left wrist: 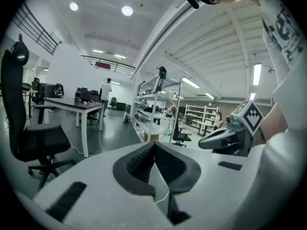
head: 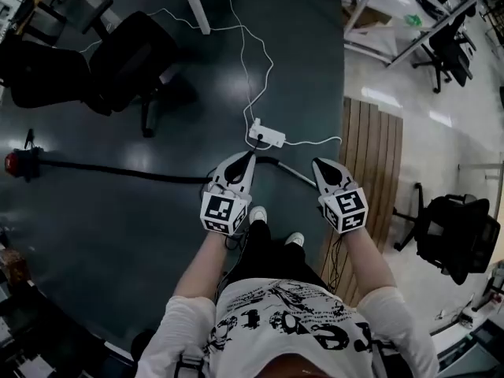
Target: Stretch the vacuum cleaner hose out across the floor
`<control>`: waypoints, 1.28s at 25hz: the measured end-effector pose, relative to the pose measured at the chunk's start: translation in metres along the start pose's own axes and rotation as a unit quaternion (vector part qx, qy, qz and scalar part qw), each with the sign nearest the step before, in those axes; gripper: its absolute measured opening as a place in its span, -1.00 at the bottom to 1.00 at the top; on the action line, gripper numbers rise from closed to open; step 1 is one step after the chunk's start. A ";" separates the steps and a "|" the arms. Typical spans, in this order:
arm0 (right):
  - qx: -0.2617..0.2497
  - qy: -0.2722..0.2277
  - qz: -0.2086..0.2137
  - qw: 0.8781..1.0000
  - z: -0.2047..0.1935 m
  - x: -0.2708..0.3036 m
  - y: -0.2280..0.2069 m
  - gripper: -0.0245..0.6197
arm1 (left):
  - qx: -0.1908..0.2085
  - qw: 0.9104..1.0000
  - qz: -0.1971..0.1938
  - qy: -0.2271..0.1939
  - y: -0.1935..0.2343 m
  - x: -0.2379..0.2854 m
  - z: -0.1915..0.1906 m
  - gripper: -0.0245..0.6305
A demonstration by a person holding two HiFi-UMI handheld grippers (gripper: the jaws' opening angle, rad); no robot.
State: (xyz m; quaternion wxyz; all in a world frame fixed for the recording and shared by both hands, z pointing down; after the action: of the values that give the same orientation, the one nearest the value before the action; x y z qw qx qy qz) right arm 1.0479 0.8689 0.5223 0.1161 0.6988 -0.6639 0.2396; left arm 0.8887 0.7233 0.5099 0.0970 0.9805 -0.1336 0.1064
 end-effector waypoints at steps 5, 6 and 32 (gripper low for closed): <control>-0.073 -0.070 0.041 0.994 0.112 0.021 0.065 -0.91 | 0.057 0.995 0.068 -0.049 0.047 -0.067 0.082 -0.91; -0.094 -0.076 0.048 0.992 0.124 0.025 0.077 -0.91 | 0.068 0.993 0.080 -0.054 0.053 -0.079 0.091 -0.91; -0.352 -0.125 0.513 0.773 0.230 0.141 0.372 -0.91 | 0.014 0.769 0.631 -0.102 0.081 -0.355 0.137 -0.91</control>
State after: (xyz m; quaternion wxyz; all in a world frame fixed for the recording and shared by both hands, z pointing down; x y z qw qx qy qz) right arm 0.7235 0.6017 0.3362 0.1297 0.1891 -0.9703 -0.0765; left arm 0.5568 0.7027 0.3086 -0.0198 0.6815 -0.7302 0.0445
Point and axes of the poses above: the fingertips, and each gripper's own axes: x forward along the fingers, y to its left, z out of its top, the point moved 5 cm from there along -x, backward along the fingers, and after that the axes turned 2 degrees about -y, right-handed, at the moved point
